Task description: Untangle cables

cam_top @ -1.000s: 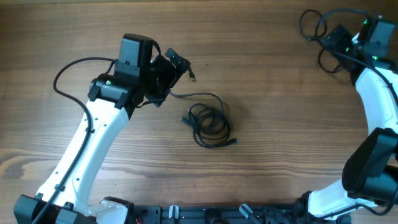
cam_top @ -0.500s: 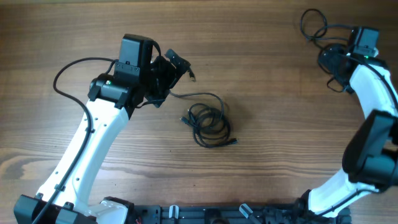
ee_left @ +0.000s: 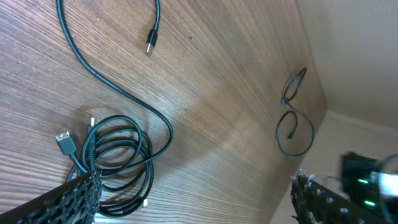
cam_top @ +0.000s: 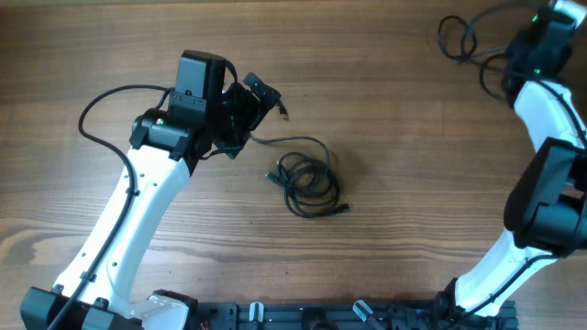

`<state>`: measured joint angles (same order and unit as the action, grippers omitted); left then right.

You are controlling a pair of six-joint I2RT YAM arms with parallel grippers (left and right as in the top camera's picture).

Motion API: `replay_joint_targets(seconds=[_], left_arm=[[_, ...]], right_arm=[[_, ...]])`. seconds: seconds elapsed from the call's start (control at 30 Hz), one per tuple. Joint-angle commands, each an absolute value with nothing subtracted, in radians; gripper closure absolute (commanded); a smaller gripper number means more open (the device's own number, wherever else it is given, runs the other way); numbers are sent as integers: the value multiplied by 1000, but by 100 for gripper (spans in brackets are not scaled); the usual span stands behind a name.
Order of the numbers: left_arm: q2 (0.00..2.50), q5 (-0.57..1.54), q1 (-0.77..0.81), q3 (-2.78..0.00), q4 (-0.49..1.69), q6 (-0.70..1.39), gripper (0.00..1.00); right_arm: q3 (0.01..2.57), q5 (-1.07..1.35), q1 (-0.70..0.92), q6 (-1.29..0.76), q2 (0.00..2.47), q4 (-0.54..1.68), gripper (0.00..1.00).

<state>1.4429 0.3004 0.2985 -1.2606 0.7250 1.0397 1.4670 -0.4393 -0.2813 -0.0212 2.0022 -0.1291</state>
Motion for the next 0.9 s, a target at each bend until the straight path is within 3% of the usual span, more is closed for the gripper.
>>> replay_joint_targets(seconds=[0.0,0.03,0.1,0.17,0.27,0.33,0.4,0.53,0.57,0.63,0.7,0.87], left_arm=[[1448,286,300,-1263,723,1020,0],[1448,286,300,-1263,723,1020,0],[1448,286,300,-1263,723,1020,0],[1448,286,300,-1263,724,1020,0],[1448,286,299,-1262,735,1020,0],[1448,286,300,-1262,739,1019,0],[1448,286,299,-1262,738,1019,0],[1448,286,299,-1262,738,1019,0],[1448,286,299,-1262,738,1019,0],[1448,286,299,-1262,739,1019,0],[1448,273,300,-1262,738,1000,0],[1448,244,299,-1262,742,998,0]], right_arm=[[1523,-504,-286,53,1959,-107,78],[1522,-504,-287,-17,1960,-23,55],[1512,-442,-307,-200,1960,135,40],[1510,-157,-343,-235,1963,302,27],[1477,-129,-375,-236,1996,400,19],[1455,-129,-387,-236,2022,420,19],[1430,-128,-390,-236,2037,409,26],[1398,-128,-392,-235,2104,374,27],[1398,-129,-393,-234,2116,359,32],[1398,-130,-393,-231,2151,265,57],[1404,-136,-393,-221,2147,167,96],[1684,-199,-393,-26,2058,61,96]])
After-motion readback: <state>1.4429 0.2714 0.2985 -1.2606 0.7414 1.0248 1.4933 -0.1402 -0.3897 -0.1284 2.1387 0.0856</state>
